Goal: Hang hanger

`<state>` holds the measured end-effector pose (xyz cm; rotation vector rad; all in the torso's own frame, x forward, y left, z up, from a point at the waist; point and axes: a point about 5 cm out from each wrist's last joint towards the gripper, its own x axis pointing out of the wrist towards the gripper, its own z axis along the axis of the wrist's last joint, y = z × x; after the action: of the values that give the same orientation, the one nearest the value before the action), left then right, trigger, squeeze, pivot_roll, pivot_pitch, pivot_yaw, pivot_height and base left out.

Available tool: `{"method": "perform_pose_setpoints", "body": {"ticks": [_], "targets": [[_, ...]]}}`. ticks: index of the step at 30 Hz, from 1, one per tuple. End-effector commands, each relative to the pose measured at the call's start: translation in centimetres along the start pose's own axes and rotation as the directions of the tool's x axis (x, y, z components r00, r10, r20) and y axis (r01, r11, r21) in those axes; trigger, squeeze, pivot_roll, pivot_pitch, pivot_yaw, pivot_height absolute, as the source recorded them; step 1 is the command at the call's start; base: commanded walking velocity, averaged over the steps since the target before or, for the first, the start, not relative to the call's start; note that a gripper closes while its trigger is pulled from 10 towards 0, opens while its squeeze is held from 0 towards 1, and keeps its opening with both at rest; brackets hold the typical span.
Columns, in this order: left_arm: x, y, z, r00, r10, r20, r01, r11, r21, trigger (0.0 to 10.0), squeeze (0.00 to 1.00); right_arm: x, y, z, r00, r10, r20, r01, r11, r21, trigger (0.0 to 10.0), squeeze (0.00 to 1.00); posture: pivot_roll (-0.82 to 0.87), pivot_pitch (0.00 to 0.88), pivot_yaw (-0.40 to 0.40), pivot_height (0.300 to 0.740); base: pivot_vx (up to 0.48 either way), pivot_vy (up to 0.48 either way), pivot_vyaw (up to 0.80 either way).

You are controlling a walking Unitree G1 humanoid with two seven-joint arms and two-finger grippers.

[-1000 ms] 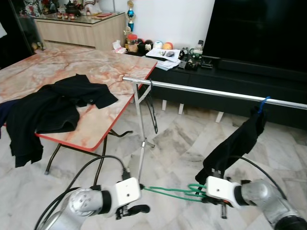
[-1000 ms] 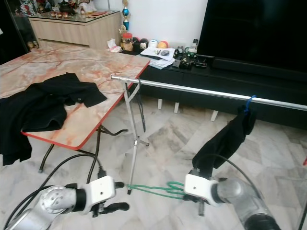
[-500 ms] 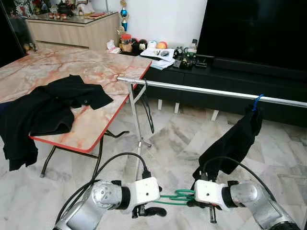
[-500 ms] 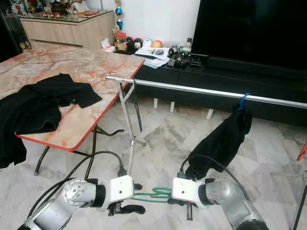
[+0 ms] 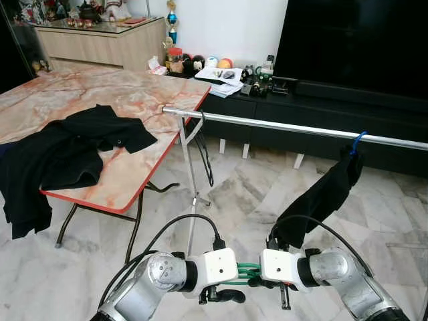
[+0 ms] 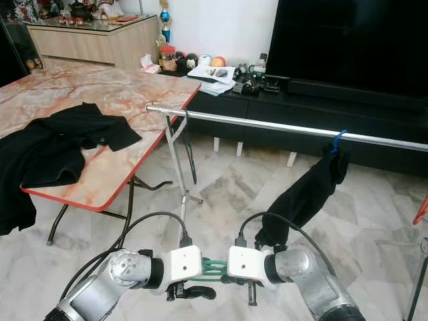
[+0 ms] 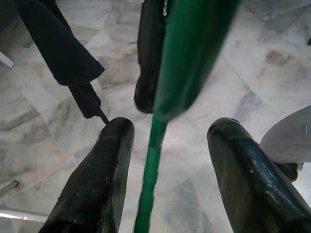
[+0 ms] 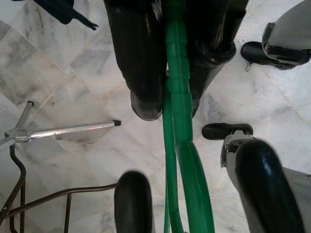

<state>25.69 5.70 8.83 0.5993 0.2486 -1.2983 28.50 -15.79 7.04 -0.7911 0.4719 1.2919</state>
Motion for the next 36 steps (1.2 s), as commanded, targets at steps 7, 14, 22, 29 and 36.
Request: {"method": "perform_pose_setpoints", "body": {"ticks": [7,14,22,29,36], "targets": [[0.1,0.1,-0.4,1.0,-0.007,-0.022,0.007,1.0,0.016,0.0,0.0,-0.2,-0.3,0.7,1.0,-0.013,0.015,0.013,1.0,-0.014,10.0,0.0,0.15,0.0,-0.038,0.74,0.0,0.0,0.0],[0.0,0.1,-0.7,0.999,-0.01,-0.043,0.011,0.999,0.03,0.0,0.0,-0.4,-0.5,0.6,1.0,-0.02,0.014,0.02,1.0,-0.012,10.0,0.0,0.15,0.0,-0.039,0.74,0.0,0.0,0.0],[0.1,0.3,-1.2,0.997,-0.007,-0.074,0.011,0.999,0.053,0.0,0.0,-0.4,-0.6,0.7,1.0,-0.025,0.016,0.025,1.0,-0.008,10.0,0.0,0.15,0.0,-0.042,0.74,0.0,0.0,0.0],[0.1,0.2,-1.4,0.997,-0.005,-0.082,0.009,0.999,0.052,0.0,0.0,-0.5,-0.6,0.6,1.0,-0.027,0.014,0.027,1.0,-0.003,10.0,0.0,0.15,0.0,-0.043,0.74,0.0,0.0,0.0],[0.2,0.3,-1.3,0.997,-0.006,-0.079,0.01,0.999,0.052,0.0,0.0,-0.6,-0.7,0.6,0.999,-0.028,0.018,0.028,1.0,0.0,10.0,0.0,0.15,0.0,-0.049,0.74,0.0,0.0,0.0]]}}
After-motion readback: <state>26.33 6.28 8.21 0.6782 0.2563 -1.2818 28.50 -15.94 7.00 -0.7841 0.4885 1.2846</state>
